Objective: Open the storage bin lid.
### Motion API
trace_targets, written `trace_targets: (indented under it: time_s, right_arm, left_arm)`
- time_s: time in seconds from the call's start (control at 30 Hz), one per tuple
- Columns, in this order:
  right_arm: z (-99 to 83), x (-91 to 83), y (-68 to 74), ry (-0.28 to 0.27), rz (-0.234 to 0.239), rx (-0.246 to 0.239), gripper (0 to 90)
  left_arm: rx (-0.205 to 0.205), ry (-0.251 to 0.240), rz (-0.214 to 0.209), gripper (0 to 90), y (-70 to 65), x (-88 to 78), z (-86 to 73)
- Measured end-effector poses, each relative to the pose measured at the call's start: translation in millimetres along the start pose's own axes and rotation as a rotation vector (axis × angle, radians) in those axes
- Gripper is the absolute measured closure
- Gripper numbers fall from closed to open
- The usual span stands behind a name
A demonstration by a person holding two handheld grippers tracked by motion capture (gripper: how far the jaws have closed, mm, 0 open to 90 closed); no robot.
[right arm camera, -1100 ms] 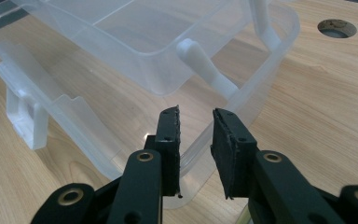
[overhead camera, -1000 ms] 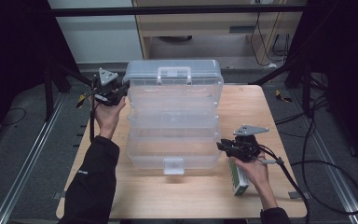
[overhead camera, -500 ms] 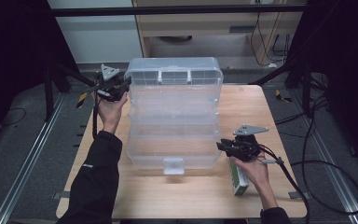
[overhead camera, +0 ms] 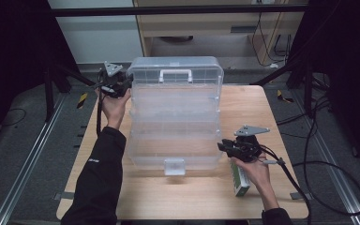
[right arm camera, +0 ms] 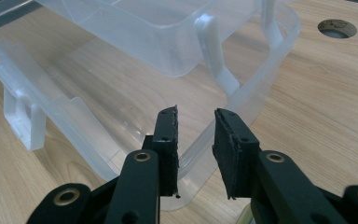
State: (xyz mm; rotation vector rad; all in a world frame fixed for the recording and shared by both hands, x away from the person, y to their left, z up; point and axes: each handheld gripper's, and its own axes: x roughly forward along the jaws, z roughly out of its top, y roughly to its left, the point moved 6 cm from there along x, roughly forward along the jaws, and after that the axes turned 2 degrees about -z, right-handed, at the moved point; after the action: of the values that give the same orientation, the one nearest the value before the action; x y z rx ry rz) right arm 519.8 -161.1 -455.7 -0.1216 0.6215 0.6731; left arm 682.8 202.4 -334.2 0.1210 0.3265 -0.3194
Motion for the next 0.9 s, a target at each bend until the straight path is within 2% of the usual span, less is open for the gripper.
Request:
trace_targets:
  time_s: [0.13, 0.27, 0.33, 0.37, 0.63, 0.9]
  right_arm:
    - [0.0, 0.0, 0.1, 0.001, 0.000, 0.002, 70.3]
    - [0.0, 0.1, 0.0, 0.000, 0.000, 0.001, 70.4]
    - [-0.1, 0.1, 0.1, -0.001, -0.003, -0.002, 70.4]
    - [-0.1, 0.1, 0.1, -0.001, -0.003, -0.002, 70.4]
    - [0.0, 0.2, 0.1, 0.000, -0.003, -0.002, 70.4]
    - [0.0, 0.2, 0.1, -0.001, -0.002, -0.001, 70.5]
  left_arm:
    - [-0.008, 0.004, 0.001, 78.0, 1.3, 3.4, 0.5]
    - [0.007, 0.023, 0.014, 77.5, 1.4, 10.0, 2.6]
    - [-0.002, 0.026, 0.012, 77.6, 2.6, 13.0, 2.8]
    - [-0.023, 0.027, 0.010, 77.8, 3.7, 15.5, 3.0]
    - [-0.028, 0.024, 0.020, 77.7, 5.5, 23.6, 2.0]
    - [-0.039, 0.043, 0.031, 77.9, 6.1, 29.4, 3.1]
